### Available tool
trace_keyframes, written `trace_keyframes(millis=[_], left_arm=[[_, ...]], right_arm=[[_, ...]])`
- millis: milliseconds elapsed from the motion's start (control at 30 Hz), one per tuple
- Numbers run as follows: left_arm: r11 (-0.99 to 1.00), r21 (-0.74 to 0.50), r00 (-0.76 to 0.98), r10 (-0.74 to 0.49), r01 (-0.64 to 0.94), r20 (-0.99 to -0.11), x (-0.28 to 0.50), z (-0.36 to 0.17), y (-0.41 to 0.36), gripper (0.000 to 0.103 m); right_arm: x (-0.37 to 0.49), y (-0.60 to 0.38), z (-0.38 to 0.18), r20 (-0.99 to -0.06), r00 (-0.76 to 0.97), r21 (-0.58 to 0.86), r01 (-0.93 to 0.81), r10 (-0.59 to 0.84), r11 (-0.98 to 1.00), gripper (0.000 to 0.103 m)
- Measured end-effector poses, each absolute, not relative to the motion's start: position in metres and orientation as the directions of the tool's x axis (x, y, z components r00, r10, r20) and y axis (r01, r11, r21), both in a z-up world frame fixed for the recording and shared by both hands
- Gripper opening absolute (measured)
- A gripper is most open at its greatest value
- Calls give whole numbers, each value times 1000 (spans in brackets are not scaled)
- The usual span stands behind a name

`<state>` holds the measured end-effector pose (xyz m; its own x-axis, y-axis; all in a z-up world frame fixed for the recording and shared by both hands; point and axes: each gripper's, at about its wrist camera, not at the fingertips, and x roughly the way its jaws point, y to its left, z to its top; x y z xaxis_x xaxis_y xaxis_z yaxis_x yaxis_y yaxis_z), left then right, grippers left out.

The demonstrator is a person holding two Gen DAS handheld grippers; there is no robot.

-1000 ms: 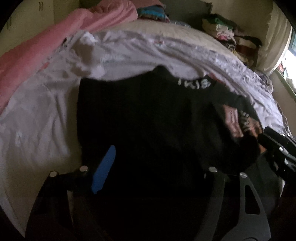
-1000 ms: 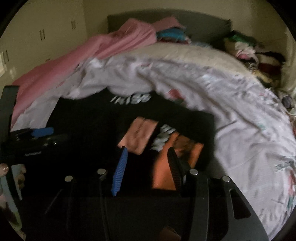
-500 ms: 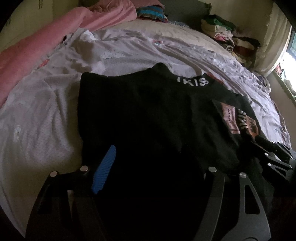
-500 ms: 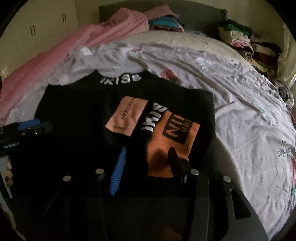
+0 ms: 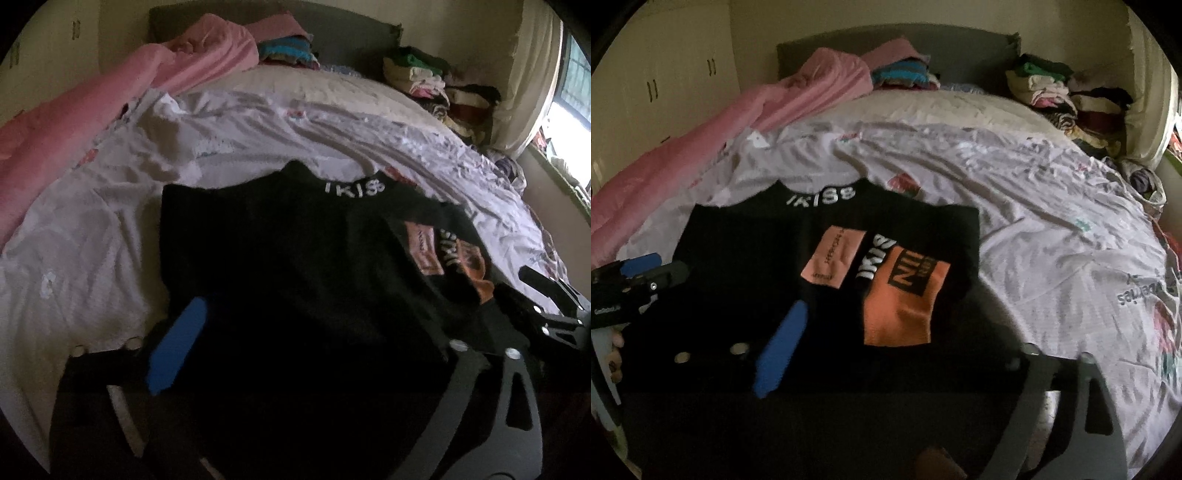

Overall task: Fold small clothes
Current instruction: 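Lay the cuff flat on the folded sleeve and open the right gripper, then grasp the sweatshirt side edge with the left gripper and fold it inward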

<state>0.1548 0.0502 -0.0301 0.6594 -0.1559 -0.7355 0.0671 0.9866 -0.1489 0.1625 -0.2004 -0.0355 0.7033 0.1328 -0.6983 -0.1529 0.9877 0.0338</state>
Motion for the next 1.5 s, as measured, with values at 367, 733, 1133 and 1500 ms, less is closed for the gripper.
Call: trace_keyframes(millis=[367, 733, 1133, 1500], left_arm=[[985, -170, 694, -146, 35, -705, 135, -10, 55, 93], [988, -151, 690, -134, 36, -711, 98, 0, 53, 93], [994, -106, 684, -85, 12, -725, 65, 5, 61, 93], [997, -75, 647, -35, -34, -761, 29, -3, 81, 93]], right_arm=[[135, -212, -11, -653, 745, 46, -137, 134, 989, 97], [97, -216, 8, -635, 765, 14, -132, 111, 991, 97], [62, -218, 14, -629, 772, -24, -139, 94, 990, 97], [27, -229, 2, -659, 748, -46, -155, 86, 987, 97]])
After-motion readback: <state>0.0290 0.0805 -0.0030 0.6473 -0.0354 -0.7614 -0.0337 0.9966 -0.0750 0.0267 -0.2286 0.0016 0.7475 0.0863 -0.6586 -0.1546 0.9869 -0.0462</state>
